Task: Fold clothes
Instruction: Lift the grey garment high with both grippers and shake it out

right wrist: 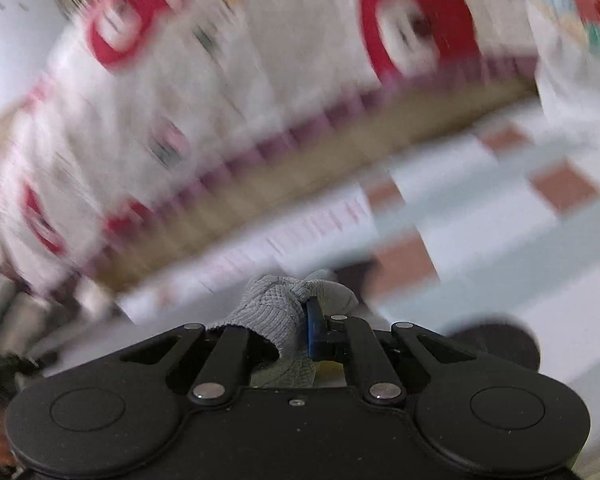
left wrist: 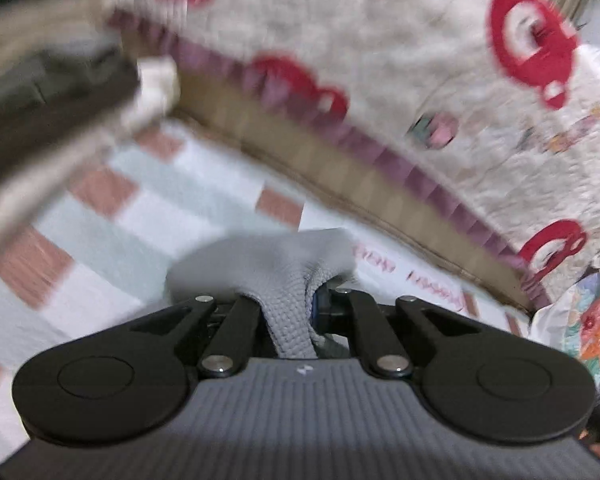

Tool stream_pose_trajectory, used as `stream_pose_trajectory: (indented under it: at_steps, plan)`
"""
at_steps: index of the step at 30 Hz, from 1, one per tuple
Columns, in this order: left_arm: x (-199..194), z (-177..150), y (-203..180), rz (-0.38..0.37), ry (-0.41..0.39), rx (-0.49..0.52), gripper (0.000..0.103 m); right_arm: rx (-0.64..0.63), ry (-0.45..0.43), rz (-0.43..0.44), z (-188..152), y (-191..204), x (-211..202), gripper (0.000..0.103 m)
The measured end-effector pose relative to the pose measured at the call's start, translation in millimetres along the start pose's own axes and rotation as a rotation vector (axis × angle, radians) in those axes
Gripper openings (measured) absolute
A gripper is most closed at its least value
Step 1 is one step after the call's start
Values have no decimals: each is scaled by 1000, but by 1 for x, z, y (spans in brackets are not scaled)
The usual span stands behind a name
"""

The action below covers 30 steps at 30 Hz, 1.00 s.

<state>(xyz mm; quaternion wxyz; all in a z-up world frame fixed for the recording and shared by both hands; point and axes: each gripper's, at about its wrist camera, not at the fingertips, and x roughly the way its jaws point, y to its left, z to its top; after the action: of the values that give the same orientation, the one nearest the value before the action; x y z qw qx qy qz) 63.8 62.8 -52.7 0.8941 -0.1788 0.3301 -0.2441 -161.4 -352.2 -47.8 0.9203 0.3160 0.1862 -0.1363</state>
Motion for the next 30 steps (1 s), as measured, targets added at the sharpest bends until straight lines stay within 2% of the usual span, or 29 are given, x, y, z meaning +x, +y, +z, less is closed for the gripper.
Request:
stream_pose_trajectory:
  at_steps: [2, 4, 5, 6, 7, 9, 10, 11, 13, 14, 17, 18, 20, 22, 24, 26, 28, 30]
  plan:
    - [-40, -2, -11, -11, -30, 9, 4, -18, -24, 50, 15, 18, -37, 10]
    - [-71, -14, -21, 6, -52, 51, 4, -27, -8, 79, 16, 27, -69, 10]
    - [-79, -21, -25, 30, -37, 76, 5, -23, 25, 63, 11, 25, -75, 10]
    - [-78, -26, -26, 64, 11, 88, 5, -19, 69, 37, 4, 20, -75, 10]
    - [-76, -31, -26, 95, 61, 98, 5, -12, 125, 3, -5, 13, -69, 10]
    - [-56, -29, -23, 107, 159, 94, 5, -5, 273, -70, -21, -3, -36, 11]
    - [-40, -19, -21, 105, 166, 103, 4, -42, 386, -60, -28, -8, -10, 11]
    - [-24, -10, -19, 104, 174, 112, 4, -127, 446, -67, -33, -8, 16, 10]
    - [12, 18, -15, 141, 182, 146, 4, -284, 465, -68, -26, -1, 62, 7]
    - [28, 40, -17, 163, 162, 176, 4, -300, 435, -57, -9, 4, 81, 7]
    - [35, 119, -48, 201, -3, 266, 4, -222, 210, -18, 81, 35, 98, 6]
    - [21, 149, -65, 188, -85, 282, 4, -210, 111, 2, 114, 51, 91, 5]
    - [-15, 202, -97, 146, -241, 288, 4, -223, -132, 49, 178, 94, 50, 3]
    - [-60, 242, -122, 78, -368, 257, 4, -242, -340, 104, 219, 131, -2, 3]
    - [-104, 265, -137, -16, -480, 230, 4, -314, -536, 141, 232, 162, -58, 3]
    - [-143, 269, -148, -40, -558, 253, 4, -413, -698, 169, 230, 189, -115, 3]
    - [-181, 265, -154, -58, -620, 269, 4, -483, -765, 165, 212, 199, -153, 3]
    - [-210, 238, -140, -105, -616, 247, 5, -522, -795, 135, 179, 198, -183, 4]
